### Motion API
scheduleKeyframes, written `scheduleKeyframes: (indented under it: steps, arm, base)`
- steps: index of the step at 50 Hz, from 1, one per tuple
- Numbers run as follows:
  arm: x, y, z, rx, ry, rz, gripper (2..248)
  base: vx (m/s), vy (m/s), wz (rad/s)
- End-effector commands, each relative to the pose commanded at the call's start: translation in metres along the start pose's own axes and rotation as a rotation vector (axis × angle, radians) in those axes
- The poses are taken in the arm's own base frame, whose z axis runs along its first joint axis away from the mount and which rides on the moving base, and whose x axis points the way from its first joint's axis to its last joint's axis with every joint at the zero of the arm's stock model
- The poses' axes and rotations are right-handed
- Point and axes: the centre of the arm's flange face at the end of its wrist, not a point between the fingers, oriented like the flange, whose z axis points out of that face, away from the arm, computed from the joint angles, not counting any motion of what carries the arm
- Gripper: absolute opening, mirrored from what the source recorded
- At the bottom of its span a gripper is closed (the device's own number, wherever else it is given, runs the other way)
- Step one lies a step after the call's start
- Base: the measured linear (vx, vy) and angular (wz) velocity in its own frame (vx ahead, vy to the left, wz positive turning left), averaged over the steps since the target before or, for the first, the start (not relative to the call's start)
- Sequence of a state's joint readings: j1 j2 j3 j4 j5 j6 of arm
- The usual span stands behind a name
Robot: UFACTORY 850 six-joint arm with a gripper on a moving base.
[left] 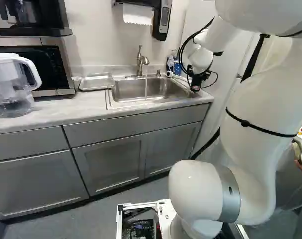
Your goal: Rinse the cup and place it in the tray
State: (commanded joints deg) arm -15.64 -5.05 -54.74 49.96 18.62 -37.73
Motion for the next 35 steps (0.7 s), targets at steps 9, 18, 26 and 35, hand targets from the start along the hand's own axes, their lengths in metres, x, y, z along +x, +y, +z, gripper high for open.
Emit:
scheduleKeyframes:
  steps: [9, 18, 26, 35]
  arm:
    - [0.0, 0.0, 0.0, 0.0, 0.0, 0.0, 121]
    - [0.0, 0.0, 0.0, 0.0, 0.0, 0.0, 121]
    - [0.004, -0.001, -0.003, 0.003, 0.008, 0.001, 121]
    - [0.011, -0.012, -0.007, 0.024, 0.025, -0.003, 121]
  base:
    - [0.0, 0.0, 0.0]
    - [0.0, 0.0, 0.0]
    - [0.0, 0.0, 0.0]
    - [0.0, 0.0, 0.0]
